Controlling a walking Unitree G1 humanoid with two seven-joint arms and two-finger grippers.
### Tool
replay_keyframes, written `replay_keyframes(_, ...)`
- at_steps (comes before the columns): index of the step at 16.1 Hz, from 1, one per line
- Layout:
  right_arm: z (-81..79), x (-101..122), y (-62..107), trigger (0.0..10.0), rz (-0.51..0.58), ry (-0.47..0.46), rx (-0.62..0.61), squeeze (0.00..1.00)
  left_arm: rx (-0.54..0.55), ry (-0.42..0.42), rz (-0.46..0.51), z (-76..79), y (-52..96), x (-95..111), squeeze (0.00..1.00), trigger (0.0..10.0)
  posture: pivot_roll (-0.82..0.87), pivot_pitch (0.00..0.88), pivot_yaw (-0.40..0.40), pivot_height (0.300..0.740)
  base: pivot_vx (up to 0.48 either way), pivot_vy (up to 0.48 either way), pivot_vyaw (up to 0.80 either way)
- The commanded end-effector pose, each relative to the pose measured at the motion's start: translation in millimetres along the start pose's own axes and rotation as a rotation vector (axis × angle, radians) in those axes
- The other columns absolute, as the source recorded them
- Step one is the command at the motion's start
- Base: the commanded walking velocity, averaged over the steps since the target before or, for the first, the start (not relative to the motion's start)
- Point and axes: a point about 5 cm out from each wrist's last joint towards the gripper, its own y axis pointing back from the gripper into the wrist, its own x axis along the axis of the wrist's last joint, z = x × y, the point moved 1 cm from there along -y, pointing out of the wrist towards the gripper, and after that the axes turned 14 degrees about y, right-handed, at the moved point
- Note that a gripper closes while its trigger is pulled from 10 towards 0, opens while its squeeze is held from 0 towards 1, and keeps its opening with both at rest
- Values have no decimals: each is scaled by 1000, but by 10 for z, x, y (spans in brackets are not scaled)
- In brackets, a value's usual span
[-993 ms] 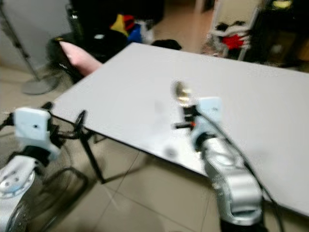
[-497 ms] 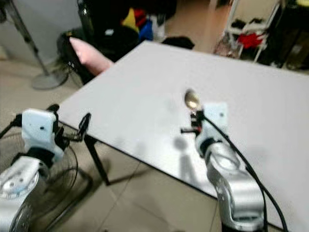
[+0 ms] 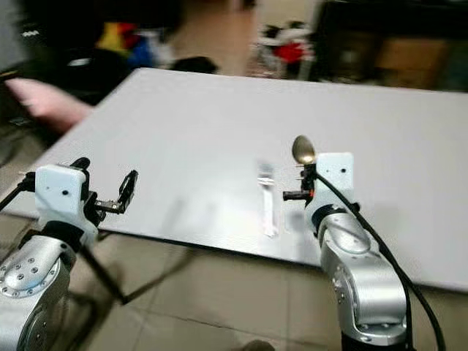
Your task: Setting the table
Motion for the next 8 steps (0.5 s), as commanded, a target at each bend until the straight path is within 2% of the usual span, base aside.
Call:
replay_keyframes(1,-37,27,-24,10000,-3,-7,19,0,18,-2,0,-27,-12,-8,0,10000,-162,0,50,740,0,0,-781)
replay_keyframes(3,-80,36,-23,10000,6,-14,34,0,39,0,-10,-58,-26,-21,0,10000,-160,0,49,740,0,0,-778)
replay_keyframes(4,-103,56,-24,10000,17,-14,45,0,36,-2,-7,-60,-32,-16,0,10000,-160,0,49,740,0,379,-775)
replay_keyframes(8,-135,94,-31,10000,42,-37,75,0,32,-11,-1,-68,-67,2,0,10000,-161,0,56,740,0,474,0)
